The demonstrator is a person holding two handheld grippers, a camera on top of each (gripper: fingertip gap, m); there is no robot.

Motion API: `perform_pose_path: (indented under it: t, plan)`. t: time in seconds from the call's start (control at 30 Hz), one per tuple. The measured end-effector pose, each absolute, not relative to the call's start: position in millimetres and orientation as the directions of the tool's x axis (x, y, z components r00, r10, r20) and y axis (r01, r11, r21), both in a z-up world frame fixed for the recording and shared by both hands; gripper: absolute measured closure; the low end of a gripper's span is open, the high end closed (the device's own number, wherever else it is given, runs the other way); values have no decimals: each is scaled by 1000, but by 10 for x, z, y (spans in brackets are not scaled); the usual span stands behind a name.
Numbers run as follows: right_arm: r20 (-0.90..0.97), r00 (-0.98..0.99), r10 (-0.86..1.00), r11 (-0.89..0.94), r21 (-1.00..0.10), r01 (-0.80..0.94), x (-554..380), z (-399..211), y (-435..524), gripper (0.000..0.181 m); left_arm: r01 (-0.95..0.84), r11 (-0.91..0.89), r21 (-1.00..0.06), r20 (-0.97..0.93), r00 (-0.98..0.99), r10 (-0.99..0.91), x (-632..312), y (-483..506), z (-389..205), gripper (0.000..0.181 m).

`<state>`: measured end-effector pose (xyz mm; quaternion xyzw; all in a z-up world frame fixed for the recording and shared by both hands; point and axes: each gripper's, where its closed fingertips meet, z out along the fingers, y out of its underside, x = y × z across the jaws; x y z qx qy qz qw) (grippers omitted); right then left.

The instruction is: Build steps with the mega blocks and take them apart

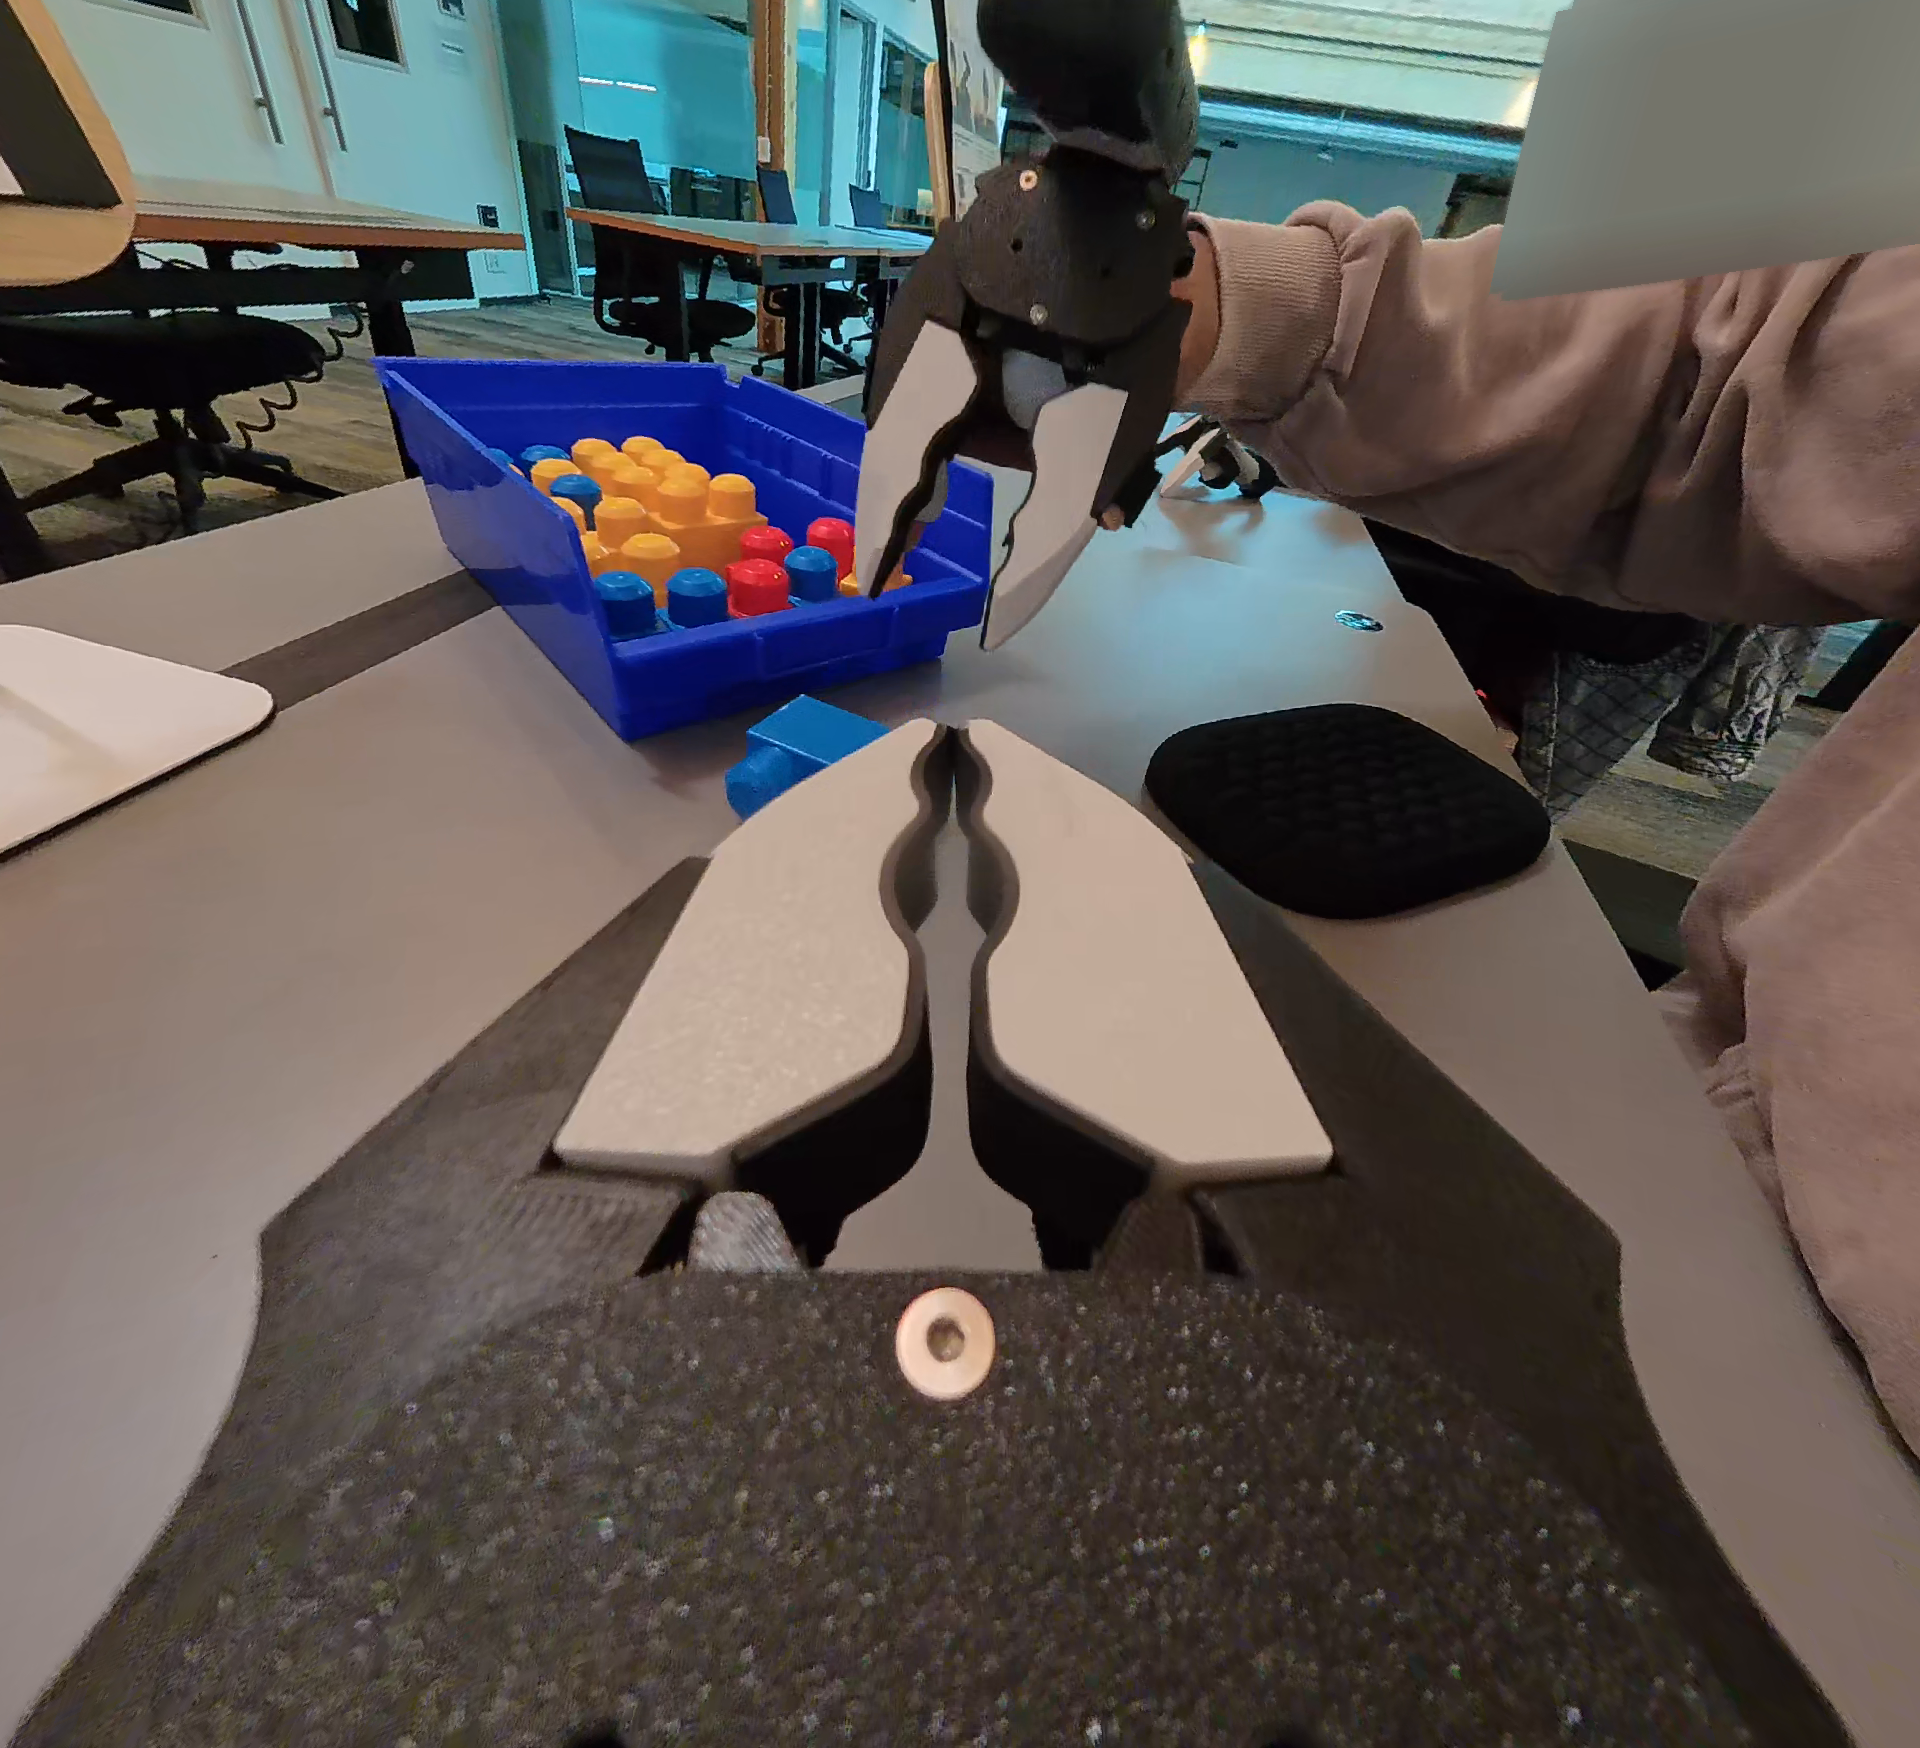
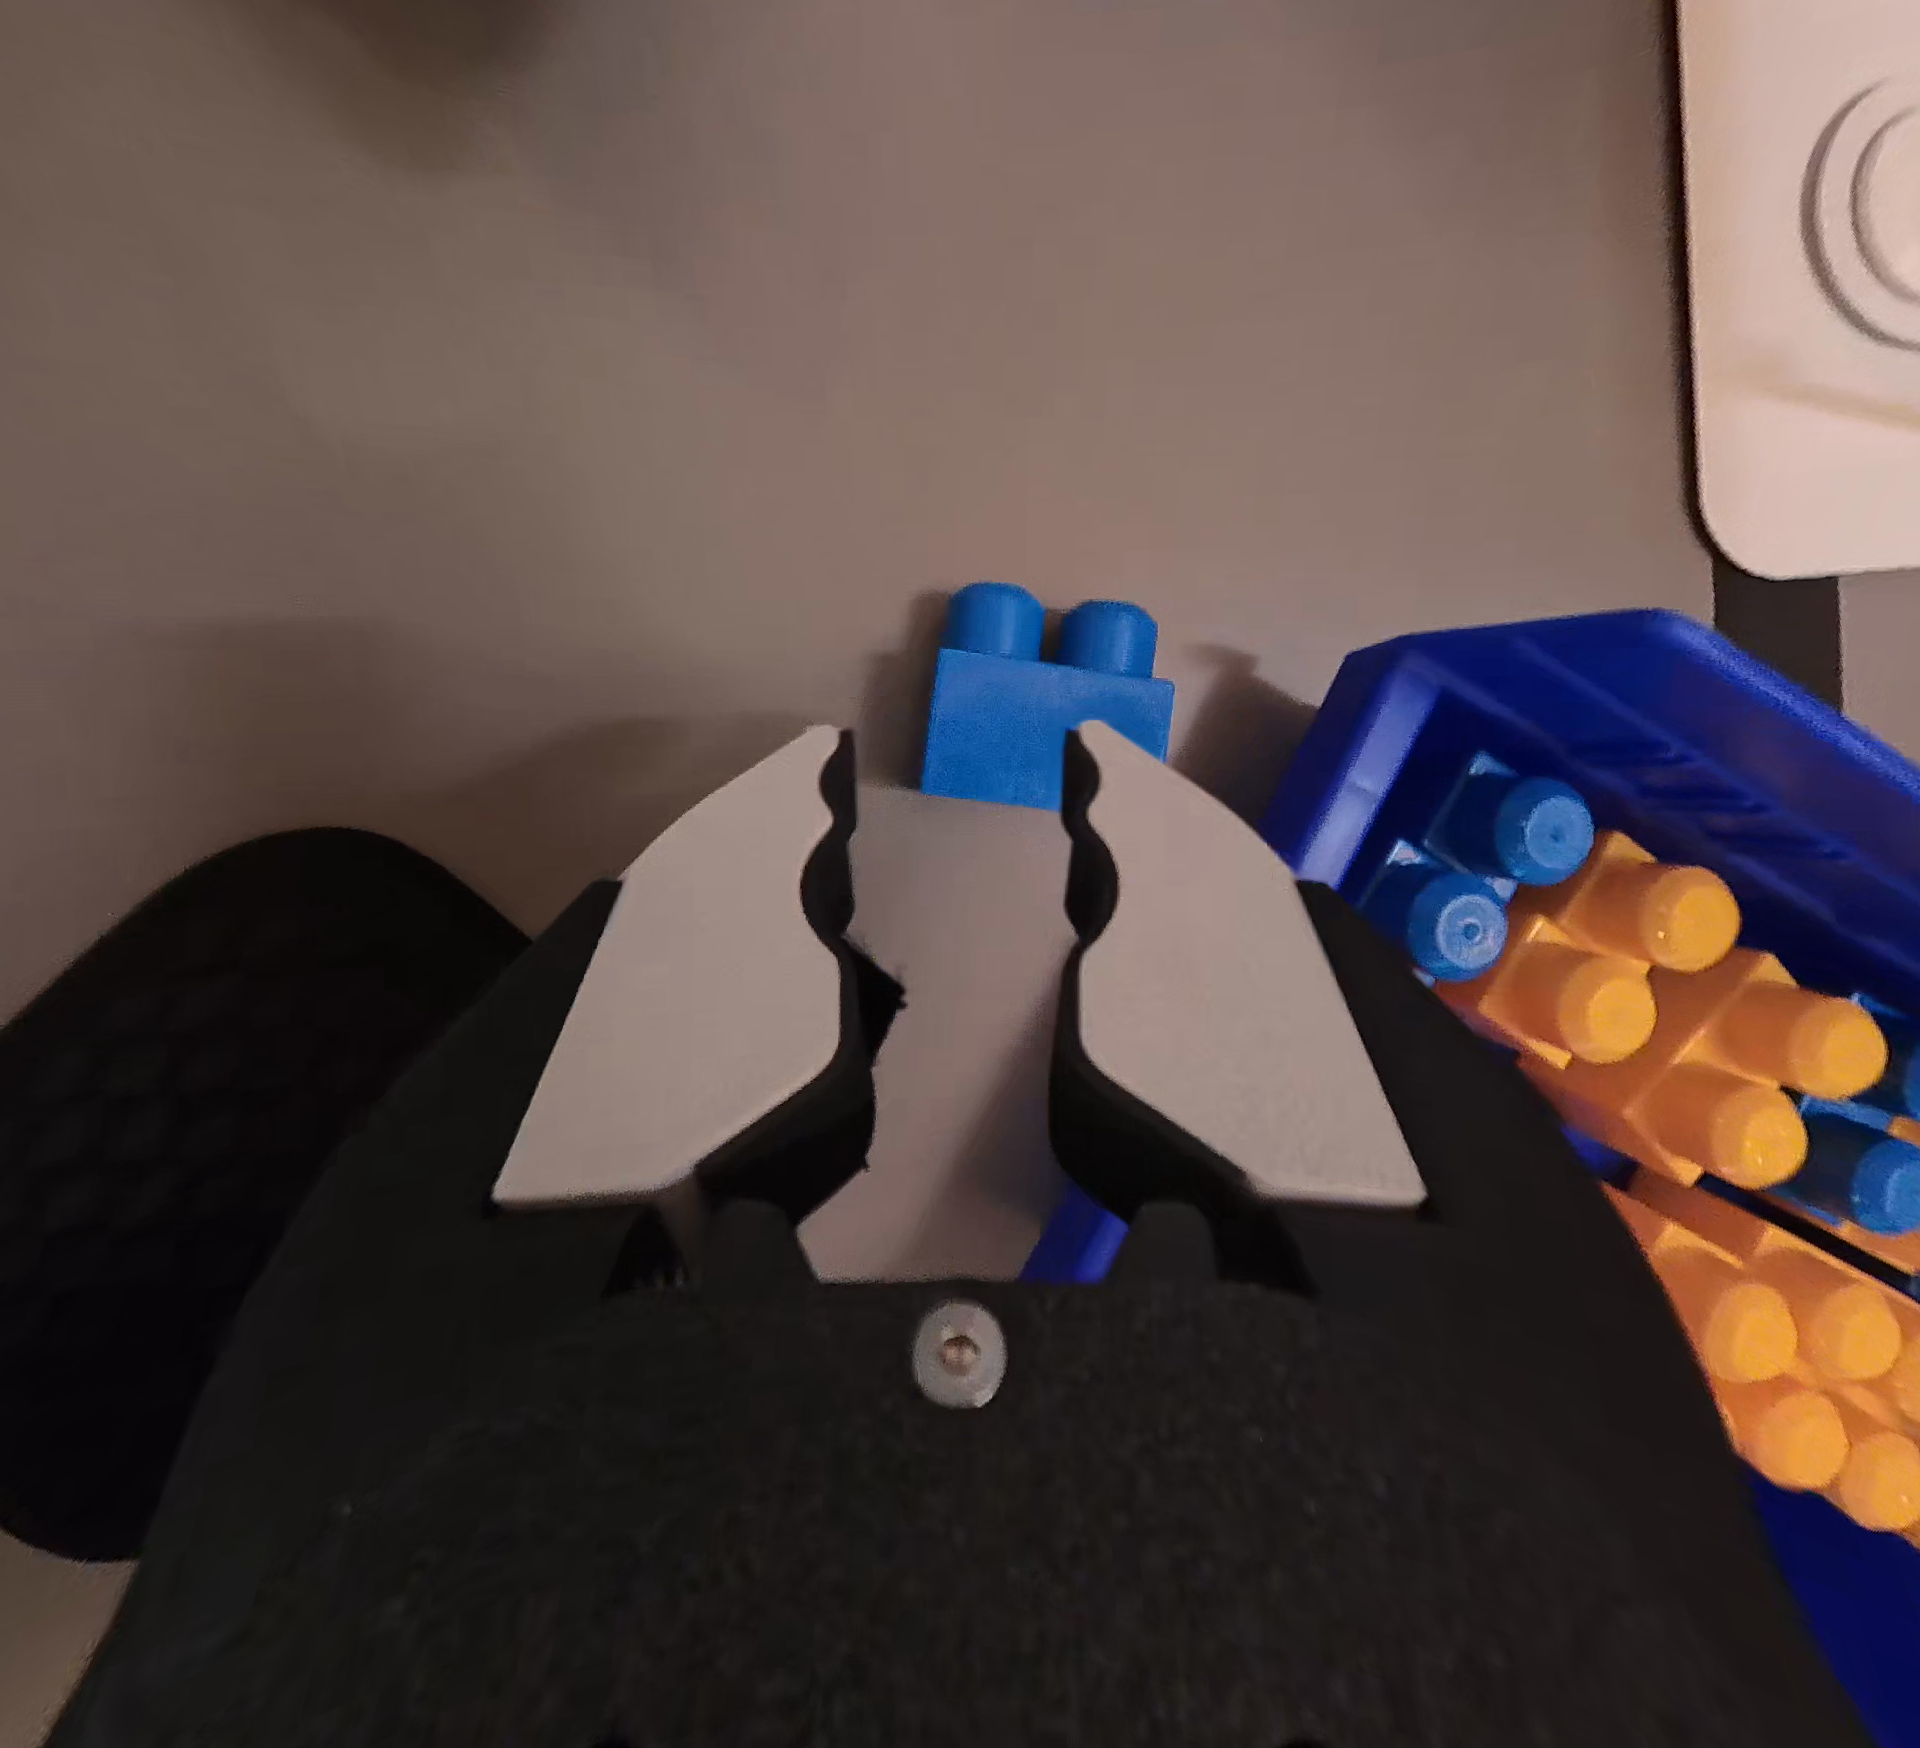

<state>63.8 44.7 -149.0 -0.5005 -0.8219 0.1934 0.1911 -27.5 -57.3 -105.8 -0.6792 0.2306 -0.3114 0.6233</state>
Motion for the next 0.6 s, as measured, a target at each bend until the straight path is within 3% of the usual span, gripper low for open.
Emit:
perform_pose_path:
  t: [0.03, 0.17, 0.27, 0.4, 0.47, 0.6]
  plan:
    - [133, -413, 901, 422, -488, 764, 652, -1549, 483, 138, 73, -118, -990, 135, 700, -701, -273, -572, -1063, 181]
    - [173, -375, 911, 413, -393, 822, 650, -1823, 599, 105, 67, -126, -990, 137, 700, -701, -260, -569, -1087, 181]
    - [199, -371, 907, 419, -331, 846, 582, -2041, 637, 91, 67, -126, -990, 136, 702, -699, -265, -569, -1088, 181]
    - [204, -347, 915, 394, -281, 875, 508, -2240, 733, 93, 68, -130, -989, 140, 702, -698, -269, -567, -1099, 181]
    - [194, -322, 927, 368, -286, 885, 488, -2285, 760, 110, 69, -133, -989, 143, 701, -699, -265, -568, -1104, 181]
    - [158, -314, 936, 351, -393, 850, 412, -2195, 655, 110, 68, -149, -987, 154, 691, -706, -236, -568, -1135, 178]
